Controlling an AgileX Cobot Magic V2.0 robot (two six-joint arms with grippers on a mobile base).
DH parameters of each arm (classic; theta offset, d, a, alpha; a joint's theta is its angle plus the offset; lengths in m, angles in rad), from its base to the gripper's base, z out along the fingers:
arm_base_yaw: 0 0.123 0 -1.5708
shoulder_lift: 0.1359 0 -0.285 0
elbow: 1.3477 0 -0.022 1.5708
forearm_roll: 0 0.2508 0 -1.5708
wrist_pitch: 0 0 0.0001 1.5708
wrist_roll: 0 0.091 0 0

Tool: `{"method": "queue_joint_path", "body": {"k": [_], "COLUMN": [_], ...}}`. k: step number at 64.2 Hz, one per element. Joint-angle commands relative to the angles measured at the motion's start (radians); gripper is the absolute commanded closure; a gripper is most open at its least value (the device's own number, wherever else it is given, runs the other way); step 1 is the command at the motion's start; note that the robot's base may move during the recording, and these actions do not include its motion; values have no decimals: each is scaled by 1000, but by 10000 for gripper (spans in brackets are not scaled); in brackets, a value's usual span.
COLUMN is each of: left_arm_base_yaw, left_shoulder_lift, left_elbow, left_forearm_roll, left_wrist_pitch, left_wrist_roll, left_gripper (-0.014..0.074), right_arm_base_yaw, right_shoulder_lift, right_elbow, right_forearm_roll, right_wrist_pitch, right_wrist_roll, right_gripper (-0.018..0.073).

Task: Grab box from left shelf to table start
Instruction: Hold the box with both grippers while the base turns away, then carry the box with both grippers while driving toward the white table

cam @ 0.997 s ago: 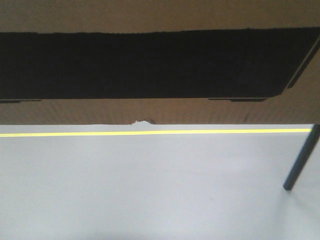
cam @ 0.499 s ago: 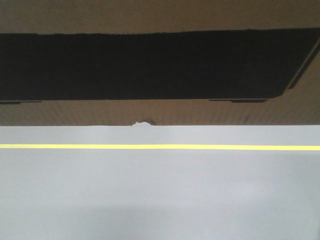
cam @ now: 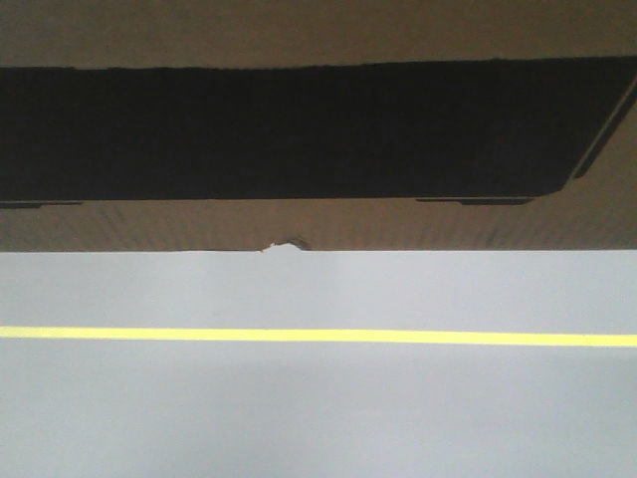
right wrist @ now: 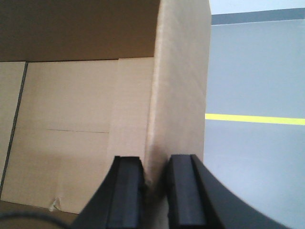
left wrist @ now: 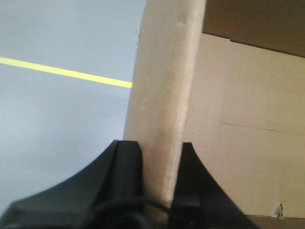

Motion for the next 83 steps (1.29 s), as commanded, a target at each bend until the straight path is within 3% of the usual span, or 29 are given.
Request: {"method": "queue_joint_path", "body": {"k": [1,83], "left_arm_base_yaw": [-2,-2], "left_shoulder_lift": [-9,-9], "left_elbow": [-46,-46], "left_forearm_roll": [-7,-13], "left_wrist_pitch": [-212,-212], "left_wrist_roll": [-45,-45], "left_gripper": [699,699], "right_arm_base_yaw": [-5,-5], "right_shoulder_lift": [12,13], "right_elbow": [-24,-23], "right_forearm_roll": [-93,-93], "right_wrist_pitch": [-125,-124], "right_wrist_roll": [-1,-1], "right_gripper": [504,504]}}
